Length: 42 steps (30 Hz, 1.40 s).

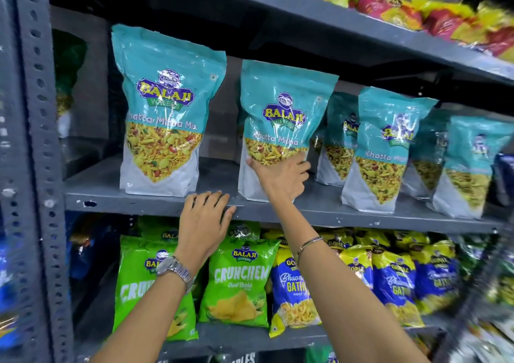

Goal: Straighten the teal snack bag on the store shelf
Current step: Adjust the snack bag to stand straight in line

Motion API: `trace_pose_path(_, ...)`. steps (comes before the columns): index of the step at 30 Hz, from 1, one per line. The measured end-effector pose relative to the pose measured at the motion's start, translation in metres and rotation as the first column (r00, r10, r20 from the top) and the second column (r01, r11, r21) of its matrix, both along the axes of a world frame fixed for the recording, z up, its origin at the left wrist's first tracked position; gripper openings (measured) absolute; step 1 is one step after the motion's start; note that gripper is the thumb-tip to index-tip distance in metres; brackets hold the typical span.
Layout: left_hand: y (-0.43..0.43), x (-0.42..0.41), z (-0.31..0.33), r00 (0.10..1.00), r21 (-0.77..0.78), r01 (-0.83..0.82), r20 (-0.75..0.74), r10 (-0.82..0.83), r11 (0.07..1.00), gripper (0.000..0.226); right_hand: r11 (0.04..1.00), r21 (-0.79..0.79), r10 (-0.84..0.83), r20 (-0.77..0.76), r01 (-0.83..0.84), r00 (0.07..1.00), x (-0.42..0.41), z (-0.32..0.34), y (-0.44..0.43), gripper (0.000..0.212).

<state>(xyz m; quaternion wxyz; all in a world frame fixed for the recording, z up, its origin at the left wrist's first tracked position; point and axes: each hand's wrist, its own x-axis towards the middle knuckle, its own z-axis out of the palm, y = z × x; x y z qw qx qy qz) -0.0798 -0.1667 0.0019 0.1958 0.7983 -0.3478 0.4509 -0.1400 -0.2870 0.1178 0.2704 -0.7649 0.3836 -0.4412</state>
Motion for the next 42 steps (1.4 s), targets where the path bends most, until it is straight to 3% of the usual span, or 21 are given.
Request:
trace_pose_path(14, -0.002, 0.002, -0.002, 1.0, -0.009, -0.007, -0.013, 0.007, 1.0, 0.044, 1.0, -0.027, 0.006, -0.019, -0.007, 1.0, -0.035, 0.0, 0.02, 0.126)
trace_pose_path(24, -0.003, 0.004, -0.004, 1.0, -0.025, 0.004, 0.0, -0.004, 1.0, 0.043, 0.993, 0.028, 0.116, -0.081, -0.114, 0.99, -0.04, 0.001, 0.007, 0.129)
trace_pose_path(42, -0.006, 0.008, -0.009, 0.997, -0.102, 0.022, 0.081, -0.013, 0.995, 0.038, 0.995, -0.044, 0.082, -0.095, -0.086, 0.992, -0.029, -0.001, 0.001, 0.123)
